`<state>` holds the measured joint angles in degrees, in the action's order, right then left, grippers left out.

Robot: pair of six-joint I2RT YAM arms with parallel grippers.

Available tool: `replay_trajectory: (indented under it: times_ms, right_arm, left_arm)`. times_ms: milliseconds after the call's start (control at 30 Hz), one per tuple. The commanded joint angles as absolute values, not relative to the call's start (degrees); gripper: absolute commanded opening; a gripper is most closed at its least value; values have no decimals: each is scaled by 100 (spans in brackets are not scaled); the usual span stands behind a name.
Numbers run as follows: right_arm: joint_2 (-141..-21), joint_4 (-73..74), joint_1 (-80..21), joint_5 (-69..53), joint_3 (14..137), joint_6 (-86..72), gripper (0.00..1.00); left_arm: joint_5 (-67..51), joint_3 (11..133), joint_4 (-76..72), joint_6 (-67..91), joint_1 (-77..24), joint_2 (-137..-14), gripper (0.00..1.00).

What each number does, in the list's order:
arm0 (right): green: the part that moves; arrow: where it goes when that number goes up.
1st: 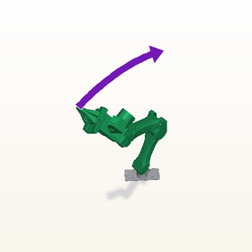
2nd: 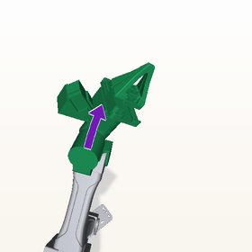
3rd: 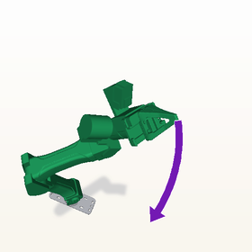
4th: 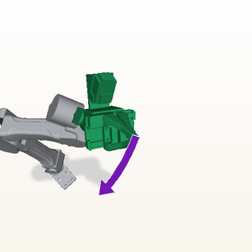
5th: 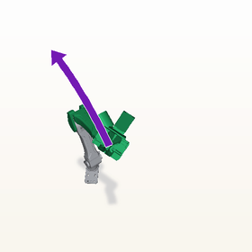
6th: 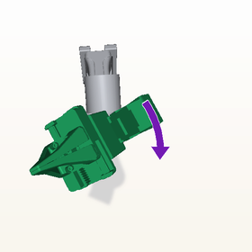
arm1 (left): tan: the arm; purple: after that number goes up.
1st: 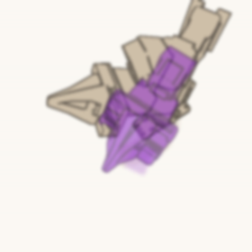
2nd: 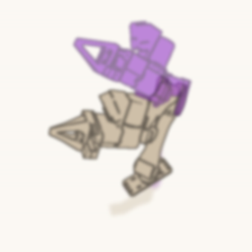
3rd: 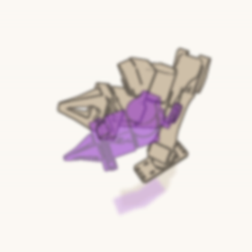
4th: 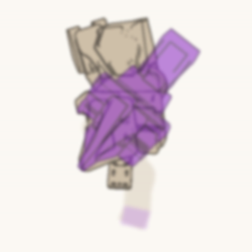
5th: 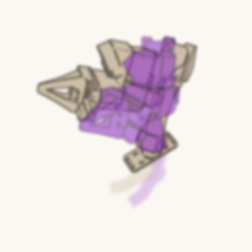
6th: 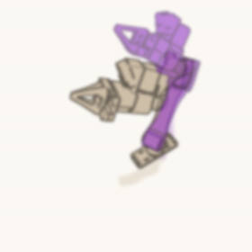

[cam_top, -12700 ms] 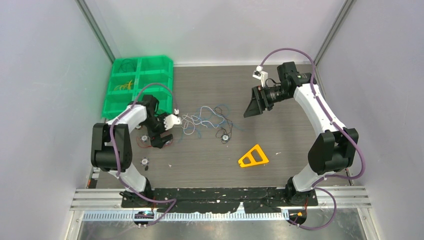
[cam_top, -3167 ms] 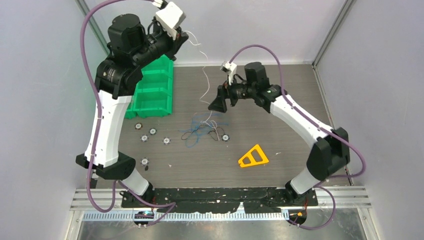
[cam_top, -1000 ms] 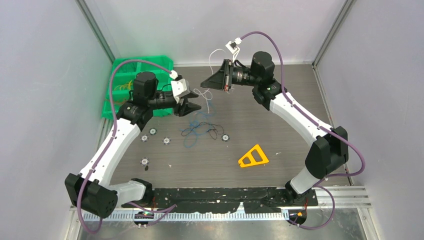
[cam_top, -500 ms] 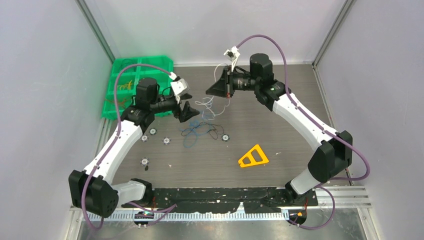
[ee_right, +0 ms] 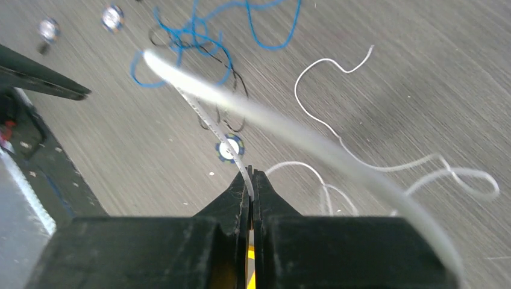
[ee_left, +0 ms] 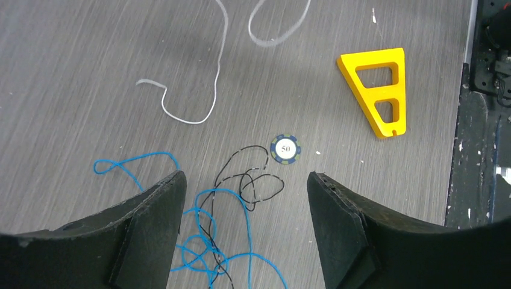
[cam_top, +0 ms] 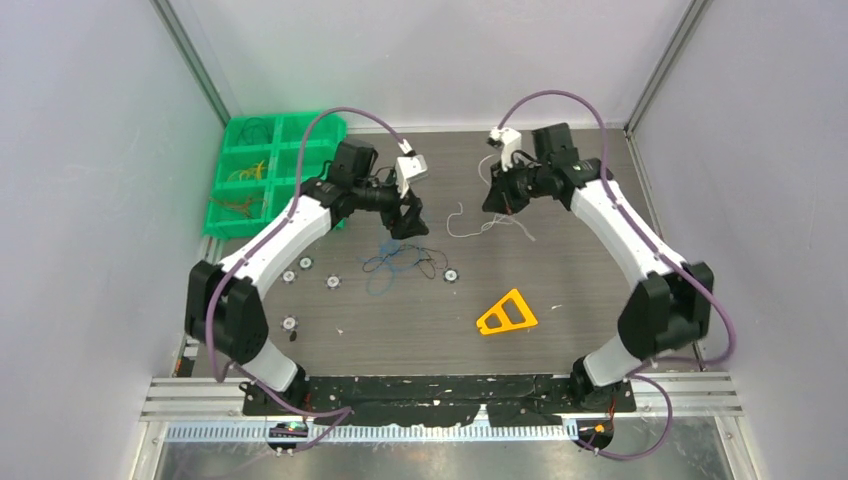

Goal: Untangle the cables

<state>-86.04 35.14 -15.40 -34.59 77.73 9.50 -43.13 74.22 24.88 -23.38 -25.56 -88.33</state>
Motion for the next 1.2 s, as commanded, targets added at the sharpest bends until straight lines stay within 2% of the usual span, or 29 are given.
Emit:
replay_trajectory:
  times_ms: [0,167,433,600,767,833,867,900,933,1000,1167]
  right_arm:
    - [-9716,4873,-1858,-2716,8663,2420,6]
    - [-10617,5074,-1938,-1872,9174,3127,6]
    - [-11520,5652,-2007,-1050,9899,4003,9]
    - [-11732,5462,-2004,-964,10064,4119,23]
    - [-11984,5399,-1978,-1010,10416,3638,31]
    - [-12088,5536,-1857,-1299,10641,3119,41]
    - [-12031,5550,-1798,-1471,10620,2737,50]
    - [-11970,5483,-1658,-1831,10440,2538,55]
    - [-11784,5387,-1542,-1983,10318,2179,63]
    - [-11507,5060,-1477,-2260,9879,1865,72]
    - [-11542,4583,-1472,-2242,9417,1607,73]
  left_arm:
    - [-4471,8000,2622,-1844,-2464,-9239,74]
    - [-4742,7740,2348,-1374,-2242,-9022,74]
    - [-4634,7296,2608,-1578,-2052,-8575,75]
    - [-4529,7138,2603,-1613,-2048,-8417,75]
    - [-4455,7034,2637,-1577,-1993,-8290,75]
    - [-4455,6977,2607,-1497,-1938,-8207,75]
    - [-4458,6945,2562,-1435,-1908,-8151,75]
    - [-4464,6914,2525,-1346,-1872,-8112,75]
    - [-4475,6890,2487,-1297,-1846,-8074,75]
    - [-4491,6861,2439,-1261,-1813,-8022,75]
    - [-4509,6954,2432,-1224,-1744,-8002,76]
